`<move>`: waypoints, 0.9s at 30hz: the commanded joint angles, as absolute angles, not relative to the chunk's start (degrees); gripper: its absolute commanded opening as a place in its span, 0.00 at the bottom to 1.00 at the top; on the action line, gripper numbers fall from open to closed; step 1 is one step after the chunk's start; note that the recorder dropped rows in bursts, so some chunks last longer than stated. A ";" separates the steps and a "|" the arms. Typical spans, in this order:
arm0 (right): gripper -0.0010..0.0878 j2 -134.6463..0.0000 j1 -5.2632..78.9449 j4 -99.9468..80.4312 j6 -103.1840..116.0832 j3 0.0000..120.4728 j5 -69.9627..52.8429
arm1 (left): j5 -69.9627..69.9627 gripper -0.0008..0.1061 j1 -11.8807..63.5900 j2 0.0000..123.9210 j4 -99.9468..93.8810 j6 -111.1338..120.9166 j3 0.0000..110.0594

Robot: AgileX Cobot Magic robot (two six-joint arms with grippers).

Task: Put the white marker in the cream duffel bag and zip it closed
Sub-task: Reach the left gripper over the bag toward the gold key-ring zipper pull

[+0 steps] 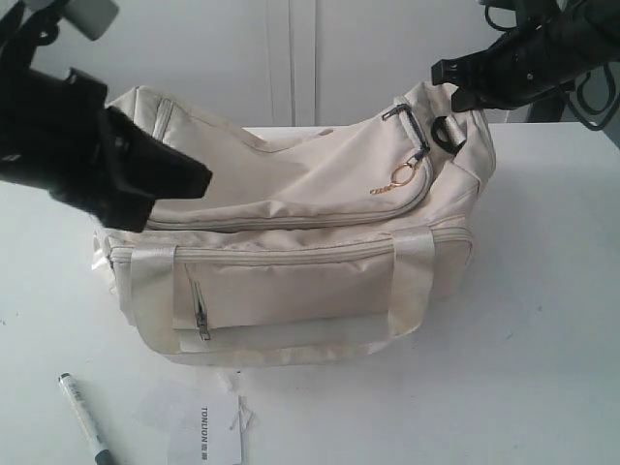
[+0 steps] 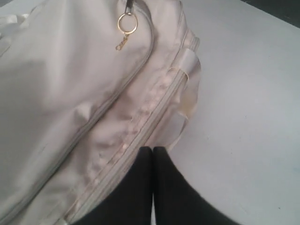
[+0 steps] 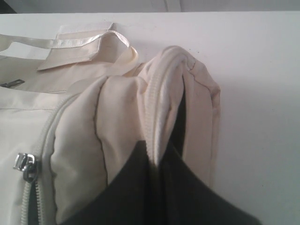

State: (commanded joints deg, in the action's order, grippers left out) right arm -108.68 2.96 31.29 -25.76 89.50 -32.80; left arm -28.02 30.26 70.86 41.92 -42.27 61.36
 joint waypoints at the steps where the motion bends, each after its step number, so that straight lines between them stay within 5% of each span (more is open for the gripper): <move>1: 0.01 -108.68 2.96 31.29 -25.76 89.50 -32.80 | -27.36 0.01 31.01 71.64 41.92 -42.27 62.16; 21: 0.01 -108.68 2.96 31.29 -25.76 89.50 -32.81 | -17.65 0.01 40.28 88.30 41.92 -42.48 74.94; 27: 0.01 -108.68 2.96 31.29 -25.76 89.50 -32.91 | -16.92 0.22 40.69 94.45 41.68 -42.60 79.73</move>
State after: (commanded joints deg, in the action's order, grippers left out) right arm -108.68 2.96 31.29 -25.76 89.50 -32.91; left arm -16.92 40.69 94.45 41.68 -42.60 79.73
